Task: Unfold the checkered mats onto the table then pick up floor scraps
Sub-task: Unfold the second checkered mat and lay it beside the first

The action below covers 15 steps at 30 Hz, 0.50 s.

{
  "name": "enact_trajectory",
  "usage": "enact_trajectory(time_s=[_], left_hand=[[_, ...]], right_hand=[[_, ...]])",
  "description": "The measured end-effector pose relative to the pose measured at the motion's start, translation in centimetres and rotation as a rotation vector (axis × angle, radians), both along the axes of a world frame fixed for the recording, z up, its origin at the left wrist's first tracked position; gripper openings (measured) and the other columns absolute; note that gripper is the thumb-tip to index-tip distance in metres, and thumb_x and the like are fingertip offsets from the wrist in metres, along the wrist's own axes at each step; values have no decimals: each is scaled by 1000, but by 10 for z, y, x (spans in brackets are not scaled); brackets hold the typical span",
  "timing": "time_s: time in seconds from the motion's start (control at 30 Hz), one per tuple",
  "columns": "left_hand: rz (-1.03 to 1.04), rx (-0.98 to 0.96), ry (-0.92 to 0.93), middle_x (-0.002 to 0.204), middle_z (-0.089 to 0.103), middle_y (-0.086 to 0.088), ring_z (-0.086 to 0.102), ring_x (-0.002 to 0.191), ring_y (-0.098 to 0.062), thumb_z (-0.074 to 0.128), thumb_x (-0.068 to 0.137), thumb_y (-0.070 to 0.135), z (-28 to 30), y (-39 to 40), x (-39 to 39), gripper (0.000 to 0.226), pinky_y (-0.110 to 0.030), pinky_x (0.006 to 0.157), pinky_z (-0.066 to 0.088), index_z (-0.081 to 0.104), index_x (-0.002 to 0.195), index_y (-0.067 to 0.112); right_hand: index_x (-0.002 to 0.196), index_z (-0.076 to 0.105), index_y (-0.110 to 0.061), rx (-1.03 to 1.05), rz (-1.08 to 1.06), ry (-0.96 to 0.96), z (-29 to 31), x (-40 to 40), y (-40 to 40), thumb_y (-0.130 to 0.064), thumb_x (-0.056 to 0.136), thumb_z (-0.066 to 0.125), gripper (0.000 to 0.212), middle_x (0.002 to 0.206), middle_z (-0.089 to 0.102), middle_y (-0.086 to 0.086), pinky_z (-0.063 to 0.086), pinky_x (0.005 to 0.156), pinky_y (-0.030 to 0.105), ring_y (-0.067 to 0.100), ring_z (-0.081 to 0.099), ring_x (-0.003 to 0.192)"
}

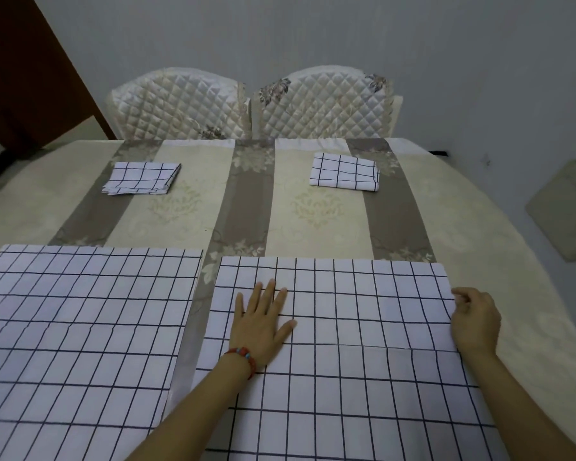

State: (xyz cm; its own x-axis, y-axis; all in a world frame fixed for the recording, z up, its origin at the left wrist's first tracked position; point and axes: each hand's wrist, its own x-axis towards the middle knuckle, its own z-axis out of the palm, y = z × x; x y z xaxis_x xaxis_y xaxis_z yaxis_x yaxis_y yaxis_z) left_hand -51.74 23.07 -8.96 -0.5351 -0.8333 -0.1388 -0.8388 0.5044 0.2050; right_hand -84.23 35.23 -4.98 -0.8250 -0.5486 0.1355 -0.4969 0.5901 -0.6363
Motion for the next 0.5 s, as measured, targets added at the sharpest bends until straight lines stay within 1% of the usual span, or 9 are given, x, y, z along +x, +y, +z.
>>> enact_trajectory(time_s=[0.07,0.13,0.2,0.27,0.33,0.43,0.47,0.5], left_hand=[[-2,-2,4,144,-27,13,-29,134,-14,13,88,61,-1,-1,-1,63,-41,110,-20,-25,132,37],[-2,-5,13,144,-27,13,-29,134,-13,13,88,61,-1,-1,-1,64,-41,110,-21,-26,132,36],[1,-5,19,144,-27,14,-29,134,-13,14,88,61,-2,-1,-1,64,-41,110,-21,-25,132,36],[2,-4,17,144,-27,13,-29,134,-13,15,88,61,-2,-1,-1,64,-42,110,-21,-25,132,37],[2,-3,17,144,-27,13,-29,134,-13,14,88,61,-2,-1,-1,63,-42,110,-21,-25,132,37],[1,-5,19,145,-26,13,-28,134,-13,14,88,61,-3,-1,-1,63,-42,111,-20,-24,133,37],[0,-6,18,145,-26,13,-28,134,-13,13,88,61,-3,-1,-1,63,-42,111,-20,-24,133,37],[0,-7,18,145,-26,13,-28,134,-13,13,88,62,-3,-1,-1,64,-42,111,-20,-24,133,37]], right_hand=[[105,62,5,5,-17,-17,1,0,2,0,90,47,21,106,54,33,44,79,42,46,56,90],[110,60,1,6,-45,-50,3,4,5,-13,93,49,25,111,55,30,44,83,43,44,55,96],[112,58,-3,-5,-72,-82,6,9,10,-26,92,50,32,112,59,24,45,83,43,41,56,98],[115,55,-8,17,-100,-160,9,14,15,-33,88,54,37,111,62,21,45,82,41,38,56,99],[118,52,-10,87,-124,-247,9,17,21,-33,86,60,41,114,61,21,43,80,38,38,57,101],[116,55,-6,132,-150,-303,7,20,30,-31,84,64,41,113,62,21,39,74,33,38,58,100],[111,59,-4,137,-165,-306,8,20,32,-30,83,64,38,108,64,21,39,72,33,38,58,97],[100,63,-2,143,-178,-303,7,18,34,-29,84,64,31,97,66,21,39,69,32,38,59,89]])
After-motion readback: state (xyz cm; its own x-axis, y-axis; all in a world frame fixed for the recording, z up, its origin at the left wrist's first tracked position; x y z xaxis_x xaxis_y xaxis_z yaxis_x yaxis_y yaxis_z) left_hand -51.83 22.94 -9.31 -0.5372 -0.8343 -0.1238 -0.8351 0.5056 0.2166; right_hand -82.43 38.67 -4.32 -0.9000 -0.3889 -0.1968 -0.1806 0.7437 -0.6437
